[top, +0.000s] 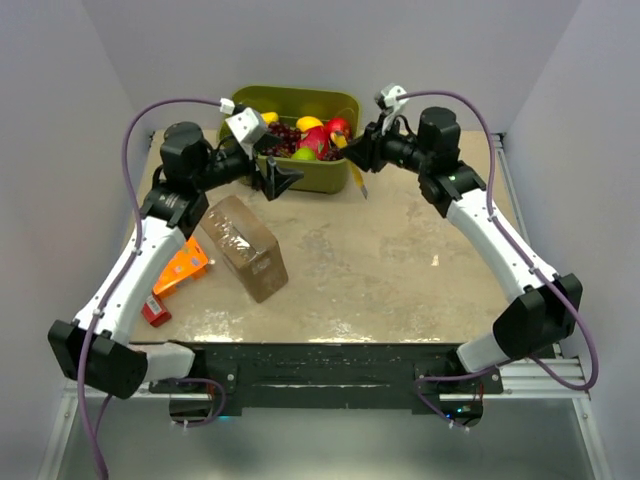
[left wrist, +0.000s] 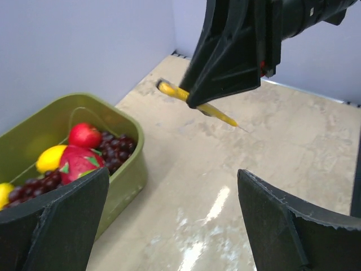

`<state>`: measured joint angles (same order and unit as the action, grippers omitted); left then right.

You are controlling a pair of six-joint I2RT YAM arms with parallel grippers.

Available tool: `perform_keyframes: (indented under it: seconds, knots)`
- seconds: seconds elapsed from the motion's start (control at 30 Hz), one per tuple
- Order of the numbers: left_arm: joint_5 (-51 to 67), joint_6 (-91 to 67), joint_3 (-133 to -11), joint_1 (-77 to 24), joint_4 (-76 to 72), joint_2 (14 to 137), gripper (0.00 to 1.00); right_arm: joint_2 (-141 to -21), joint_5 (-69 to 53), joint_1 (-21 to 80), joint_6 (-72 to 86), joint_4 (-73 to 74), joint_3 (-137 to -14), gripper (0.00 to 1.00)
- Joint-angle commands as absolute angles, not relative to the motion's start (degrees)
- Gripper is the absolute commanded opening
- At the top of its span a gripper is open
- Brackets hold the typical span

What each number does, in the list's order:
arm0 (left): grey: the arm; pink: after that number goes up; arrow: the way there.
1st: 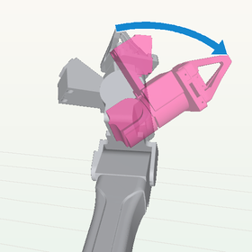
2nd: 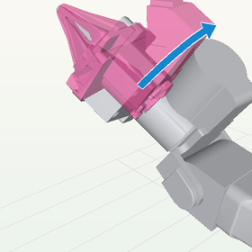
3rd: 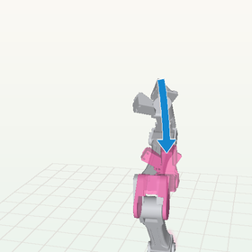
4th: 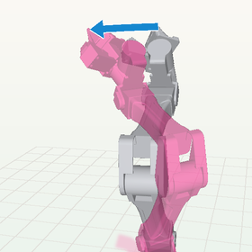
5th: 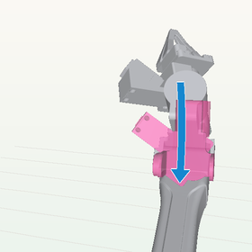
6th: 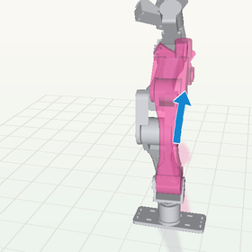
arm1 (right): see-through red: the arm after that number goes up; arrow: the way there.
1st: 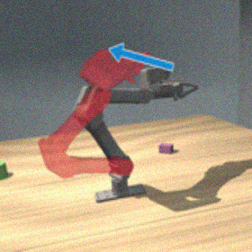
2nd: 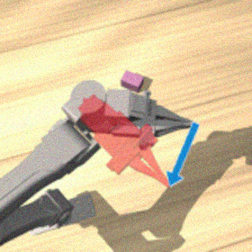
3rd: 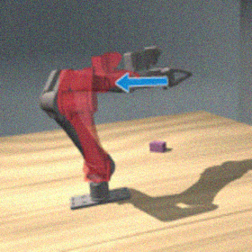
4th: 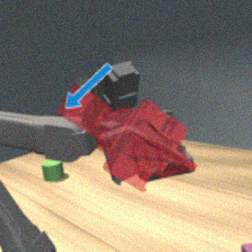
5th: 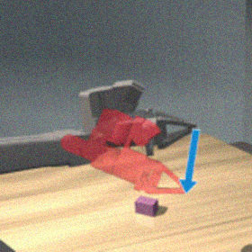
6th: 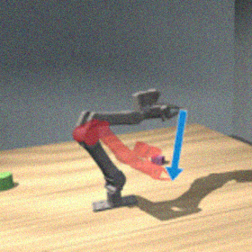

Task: Unpack the express box

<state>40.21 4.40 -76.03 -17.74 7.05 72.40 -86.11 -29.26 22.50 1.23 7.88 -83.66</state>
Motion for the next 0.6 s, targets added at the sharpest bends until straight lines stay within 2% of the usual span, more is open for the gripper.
perform_keyframes:
  seconds: [0.0, 0.23, 0.57]
  knots:
    - [45.2, -7.3, -75.8, -18.1, -4.0, 75.8, 1.00, -86.7, -45.4, 22.4, 16.9, -12.4, -86.3, 0.00]
    - [53.9, -14.7, -75.1, -19.5, -15.2, 80.2, 1.00, -88.1, -56.0, 22.2, 21.3, -19.1, -88.8, 0.00]
    - [62.0, -14.1, -76.8, -23.3, -18.4, 84.7, 0.98, -89.3, -64.9, 22.0, 30.7, -28.7, -86.9, 0.00]
